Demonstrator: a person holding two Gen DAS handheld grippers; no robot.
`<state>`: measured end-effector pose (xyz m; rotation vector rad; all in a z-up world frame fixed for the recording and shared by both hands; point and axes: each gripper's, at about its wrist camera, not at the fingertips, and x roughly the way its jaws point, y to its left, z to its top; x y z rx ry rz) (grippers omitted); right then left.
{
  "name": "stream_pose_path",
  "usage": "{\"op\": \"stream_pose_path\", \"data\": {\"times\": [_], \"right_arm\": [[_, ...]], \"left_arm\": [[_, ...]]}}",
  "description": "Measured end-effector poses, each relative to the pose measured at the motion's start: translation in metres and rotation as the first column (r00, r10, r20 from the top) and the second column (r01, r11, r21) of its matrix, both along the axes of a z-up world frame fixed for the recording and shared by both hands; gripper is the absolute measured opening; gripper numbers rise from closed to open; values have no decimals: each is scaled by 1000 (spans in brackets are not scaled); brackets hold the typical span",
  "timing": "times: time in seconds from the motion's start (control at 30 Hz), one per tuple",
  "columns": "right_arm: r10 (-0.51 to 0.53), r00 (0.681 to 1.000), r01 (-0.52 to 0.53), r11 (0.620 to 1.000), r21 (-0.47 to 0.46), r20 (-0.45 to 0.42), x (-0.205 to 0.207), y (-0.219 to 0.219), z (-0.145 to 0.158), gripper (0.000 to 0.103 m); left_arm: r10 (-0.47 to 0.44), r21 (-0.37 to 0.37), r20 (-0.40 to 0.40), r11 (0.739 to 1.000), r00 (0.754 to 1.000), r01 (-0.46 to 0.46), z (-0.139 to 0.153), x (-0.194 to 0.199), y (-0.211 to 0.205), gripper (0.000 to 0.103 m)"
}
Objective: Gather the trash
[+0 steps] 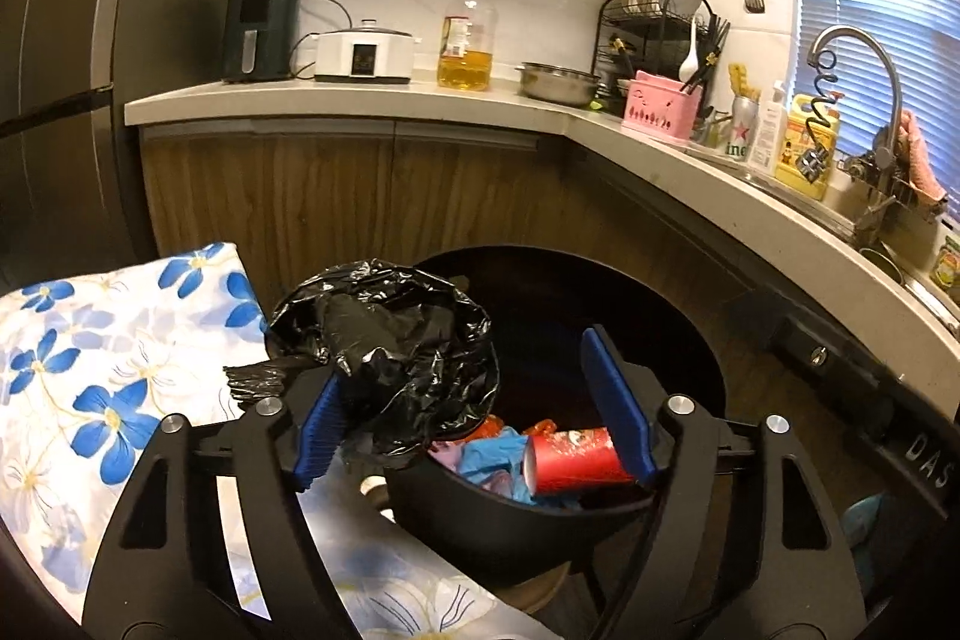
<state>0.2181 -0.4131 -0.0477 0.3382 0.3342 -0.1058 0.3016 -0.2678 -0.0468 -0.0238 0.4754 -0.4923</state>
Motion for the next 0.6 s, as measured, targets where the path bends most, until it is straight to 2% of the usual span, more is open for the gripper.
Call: {"op": "stream_pose_path", "data": {"times": [0.13,0.37,0.6], "right_arm": [[-14,1000,14,1000,-3,3,-5,-1,2,67],[-45,999,44,999,18,16,-14,-7,3,67],[-71,997,71,997,22,24,-21,-16,3,67]], "left_arm": [[-45,-12,-16,999,999,45,-5,-1,-2,72],[-118,-83,-39,990,992,115,-7,1,-1,72],[-238,-125,-75,966,968,228,-18,9,-20,72]]}}
